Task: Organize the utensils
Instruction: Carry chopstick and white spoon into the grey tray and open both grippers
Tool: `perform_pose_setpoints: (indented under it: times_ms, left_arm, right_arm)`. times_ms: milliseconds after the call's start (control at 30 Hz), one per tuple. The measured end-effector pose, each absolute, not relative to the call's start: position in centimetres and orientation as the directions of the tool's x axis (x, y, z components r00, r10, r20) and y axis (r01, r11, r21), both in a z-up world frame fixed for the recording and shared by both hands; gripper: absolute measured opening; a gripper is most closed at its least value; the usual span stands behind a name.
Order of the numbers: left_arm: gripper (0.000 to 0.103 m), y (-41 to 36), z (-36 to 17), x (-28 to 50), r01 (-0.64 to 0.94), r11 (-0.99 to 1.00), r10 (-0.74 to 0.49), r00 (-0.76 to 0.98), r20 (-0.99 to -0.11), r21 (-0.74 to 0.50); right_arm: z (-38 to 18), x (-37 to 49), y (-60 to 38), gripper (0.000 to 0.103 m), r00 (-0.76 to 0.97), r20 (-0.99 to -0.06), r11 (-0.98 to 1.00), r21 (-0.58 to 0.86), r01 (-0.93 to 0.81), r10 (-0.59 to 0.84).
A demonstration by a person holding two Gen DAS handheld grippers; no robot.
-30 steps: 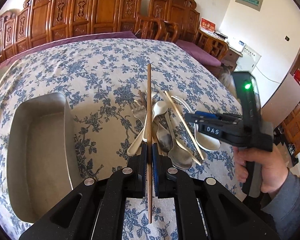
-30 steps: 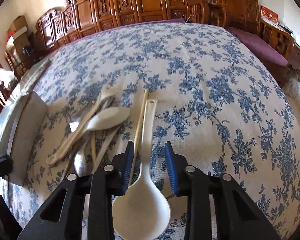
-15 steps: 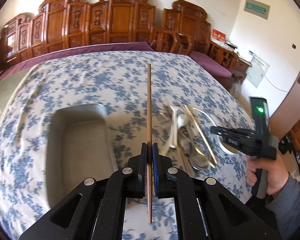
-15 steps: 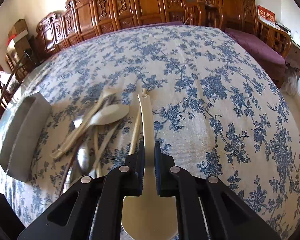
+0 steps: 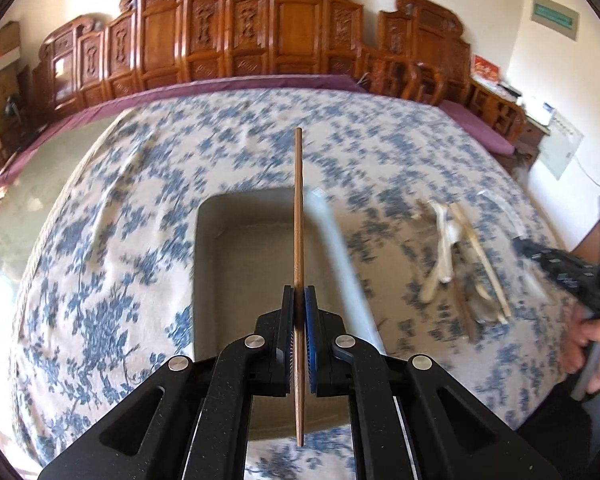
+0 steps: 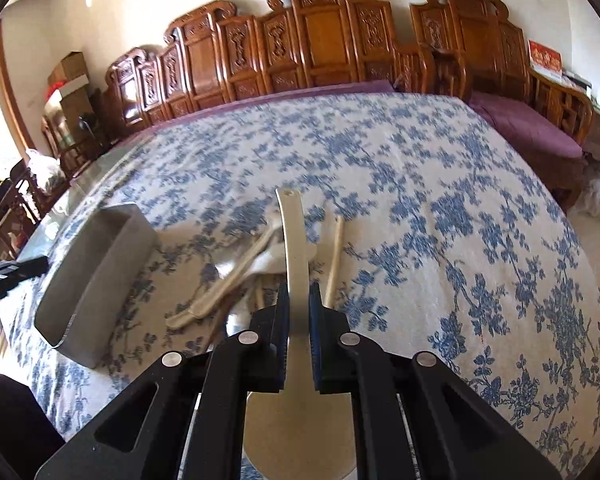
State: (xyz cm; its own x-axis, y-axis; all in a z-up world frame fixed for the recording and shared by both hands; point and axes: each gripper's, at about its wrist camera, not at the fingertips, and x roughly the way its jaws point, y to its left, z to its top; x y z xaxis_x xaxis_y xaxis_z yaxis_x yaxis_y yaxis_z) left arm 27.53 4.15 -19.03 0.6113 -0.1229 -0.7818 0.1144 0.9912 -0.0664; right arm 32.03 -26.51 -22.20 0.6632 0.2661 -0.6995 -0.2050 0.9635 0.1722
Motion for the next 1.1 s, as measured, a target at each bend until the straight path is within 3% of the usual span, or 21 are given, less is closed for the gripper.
perform_pose_setpoints:
  times_ms: [567,1100]
  left_arm:
    - [0.004,6.5,-22.8,29.0,0.051,0.99,-0.14,0.546,-0.826,-0.134]
    - [0.004,9.1,-19.4,28.6,0.046,0.992,-0.123,0.615,-0.779,-0.12]
  right_arm:
    - [-18.6,29.5,-19.5,0.01,0.676,-0.659,0.936,0.136,-0.324,0.33]
    - [-17.2,31.0,-9.2,0.011,0.586,-0.687,0.885,0.192,-0.424,0.429]
